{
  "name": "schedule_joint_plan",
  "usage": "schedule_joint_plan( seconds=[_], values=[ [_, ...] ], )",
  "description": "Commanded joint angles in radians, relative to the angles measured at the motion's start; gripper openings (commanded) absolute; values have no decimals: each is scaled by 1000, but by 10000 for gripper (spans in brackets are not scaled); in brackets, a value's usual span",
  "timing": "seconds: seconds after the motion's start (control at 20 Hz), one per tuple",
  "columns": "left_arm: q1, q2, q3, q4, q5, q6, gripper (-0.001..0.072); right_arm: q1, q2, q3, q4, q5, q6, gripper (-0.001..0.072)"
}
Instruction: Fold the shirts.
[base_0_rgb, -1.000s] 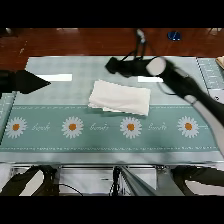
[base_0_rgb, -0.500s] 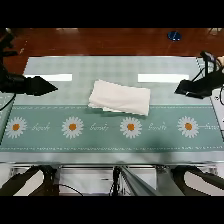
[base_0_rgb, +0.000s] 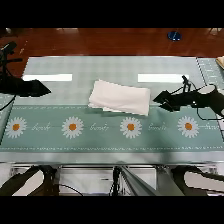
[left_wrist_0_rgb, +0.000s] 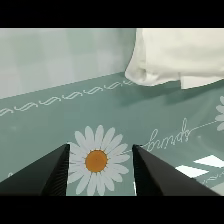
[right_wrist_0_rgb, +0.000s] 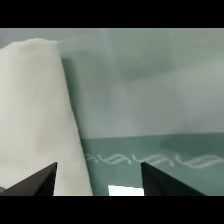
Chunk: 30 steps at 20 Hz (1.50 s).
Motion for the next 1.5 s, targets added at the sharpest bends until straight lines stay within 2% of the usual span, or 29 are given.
schedule_joint_plan(
  seconds=[0.0,0.15,0.2,0.3,0.45,0.6,0.8,0.9,1.0,1.15,1.3,1.45],
  values=[
    [-1,-1,0,21,0,-9,473,77,-98,-14,208,-71,-109,618],
    [-1,-1,0,20,0,-47,473,150,-154,-13,313,-86,-174,593],
    [-1,-1,0,20,0,-53,473,167,-162,-13,354,-84,-203,482],
    [-1,-1,0,21,0,-53,474,182,-160,-1,406,-69,-239,24],
    [-1,-1,-1,21,-3,-53,473,126,-114,60,422,48,-256,26],
    [-1,-1,-2,21,-3,-52,473,2,51,105,307,142,-146,26],
    [-1,-6,-2,21,29,-52,473,-230,352,137,-81,308,160,26],
    [-1,-16,-2,21,32,-52,473,-340,476,137,-218,428,244,25],
    [-1,-26,-2,20,28,-52,473,-445,576,137,-370,560,288,25],
    [-1,-27,-2,20,28,-52,473,-595,681,137,-705,705,320,25],
    [-1,-27,-2,17,28,-52,473,-735,732,137,-1034,745,327,25],
    [-1,-27,-2,18,27,-51,472,-883,719,135,-1119,716,300,26]
  ],
)
